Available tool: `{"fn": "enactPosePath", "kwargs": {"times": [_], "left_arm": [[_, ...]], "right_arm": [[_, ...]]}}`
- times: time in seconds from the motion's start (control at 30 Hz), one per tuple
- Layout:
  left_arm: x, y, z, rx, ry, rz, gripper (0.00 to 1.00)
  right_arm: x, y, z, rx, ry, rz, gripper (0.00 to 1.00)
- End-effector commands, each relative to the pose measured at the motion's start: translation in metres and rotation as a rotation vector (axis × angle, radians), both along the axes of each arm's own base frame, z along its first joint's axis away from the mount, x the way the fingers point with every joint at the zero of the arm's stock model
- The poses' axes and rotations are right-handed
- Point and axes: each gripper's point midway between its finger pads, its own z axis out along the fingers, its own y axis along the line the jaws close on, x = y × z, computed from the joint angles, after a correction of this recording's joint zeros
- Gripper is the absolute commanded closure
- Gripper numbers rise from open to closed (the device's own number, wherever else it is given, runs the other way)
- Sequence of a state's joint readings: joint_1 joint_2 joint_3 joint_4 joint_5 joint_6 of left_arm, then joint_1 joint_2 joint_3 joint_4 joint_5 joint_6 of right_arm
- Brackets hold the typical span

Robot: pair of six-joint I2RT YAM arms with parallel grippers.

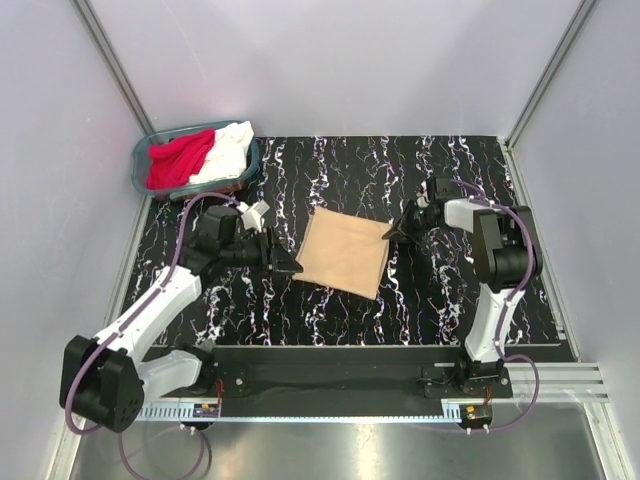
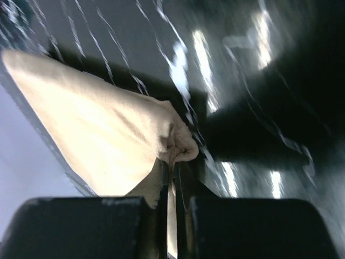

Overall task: Fold and stack the t-shirts
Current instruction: Neatly place the folded tshirt to the corner

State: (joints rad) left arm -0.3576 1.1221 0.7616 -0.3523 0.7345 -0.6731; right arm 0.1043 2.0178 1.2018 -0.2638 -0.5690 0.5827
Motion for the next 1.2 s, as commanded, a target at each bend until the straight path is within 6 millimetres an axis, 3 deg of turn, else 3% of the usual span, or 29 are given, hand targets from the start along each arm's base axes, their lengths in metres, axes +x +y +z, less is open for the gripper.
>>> {"fn": "enactPosePath", "kwargs": {"times": [0.0, 0.1, 0.2, 0.3, 0.37, 0.43, 0.47, 0.53, 0.57, 0.63, 0.7, 0.73, 0.77, 0.83, 0.87, 0.93, 1.0, 1.03, 1.07, 1.1, 1.13, 1.17], "left_arm": [[-0.008, 0.003, 0.009, -0.020, -0.056, -0.012, 0.53], [-0.013, 0.006, 0.006, -0.018, -0.072, -0.014, 0.53], [-0.018, 0.009, 0.001, -0.018, -0.087, -0.006, 0.53], [-0.023, 0.011, 0.000, -0.034, -0.104, 0.006, 0.53], [-0.025, 0.012, -0.002, -0.043, -0.104, 0.018, 0.53], [-0.028, 0.013, 0.001, -0.055, -0.126, 0.025, 0.53], [-0.027, 0.014, 0.000, -0.051, -0.132, 0.036, 0.53], [-0.029, 0.015, -0.004, -0.053, -0.131, 0.044, 0.53], [-0.030, 0.015, -0.005, -0.053, -0.125, 0.045, 0.52], [-0.031, 0.015, -0.010, -0.054, -0.112, 0.047, 0.53], [-0.030, 0.015, -0.010, -0.051, -0.113, 0.049, 0.53], [-0.028, 0.016, -0.010, -0.041, -0.116, 0.056, 0.53], [-0.023, 0.018, -0.009, -0.030, -0.129, 0.073, 0.53], [-0.015, 0.019, -0.001, -0.018, -0.165, 0.086, 0.53], [-0.011, 0.019, 0.003, -0.012, -0.182, 0.093, 0.53], [-0.009, 0.020, 0.001, 0.003, -0.191, 0.093, 0.53], [-0.009, 0.023, -0.004, 0.022, -0.194, 0.099, 0.53], [-0.010, 0.025, -0.007, 0.037, -0.195, 0.098, 0.53], [-0.009, 0.027, -0.010, 0.054, -0.200, 0.107, 0.53], [-0.007, 0.028, -0.010, 0.065, -0.205, 0.109, 0.53], [-0.006, 0.030, -0.012, 0.083, -0.208, 0.106, 0.53], [-0.002, 0.030, -0.013, 0.095, -0.208, 0.108, 0.53]], "right_arm": [[-0.024, -0.022, 0.016, -0.113, -0.020, 0.030, 1.00], [-0.059, -0.047, 0.012, -0.231, 0.092, 0.068, 1.00], [-0.077, -0.073, 0.011, -0.309, 0.145, 0.085, 1.00], [-0.080, -0.118, 0.018, -0.490, 0.180, 0.015, 1.00], [-0.070, -0.156, 0.028, -0.588, 0.161, -0.084, 1.00], [-0.060, -0.181, 0.032, -0.687, 0.157, -0.135, 1.00], [-0.047, -0.205, 0.036, -0.785, 0.155, -0.187, 1.00], [-0.018, -0.224, 0.047, -0.859, 0.116, -0.247, 1.00], [-0.012, -0.237, 0.038, -0.920, 0.141, -0.263, 1.00], [0.021, -0.251, 0.048, -0.964, 0.087, -0.344, 1.00], [0.039, -0.266, 0.037, -1.016, 0.095, -0.382, 1.00], [0.058, -0.273, 0.048, -1.031, 0.051, -0.407, 1.00], [0.065, -0.280, 0.036, -1.068, 0.065, -0.407, 1.00], [0.089, -0.298, 0.043, -1.107, 0.019, -0.443, 1.00], [0.095, -0.305, 0.028, -1.124, 0.035, -0.438, 1.00], [0.115, -0.323, 0.036, -1.129, 0.000, -0.486, 1.00], [0.129, -0.335, 0.027, -1.134, -0.013, -0.516, 1.00], [0.146, -0.342, 0.044, -1.134, -0.066, -0.550, 1.00], [0.151, -0.348, 0.030, -1.121, -0.050, -0.552, 1.00], [0.161, -0.350, 0.034, -1.103, -0.074, -0.574, 1.00], [0.181, -0.354, 0.057, -1.086, -0.144, -0.630, 1.00], [0.186, -0.353, 0.040, -1.077, -0.119, -0.623, 1.00]]}}
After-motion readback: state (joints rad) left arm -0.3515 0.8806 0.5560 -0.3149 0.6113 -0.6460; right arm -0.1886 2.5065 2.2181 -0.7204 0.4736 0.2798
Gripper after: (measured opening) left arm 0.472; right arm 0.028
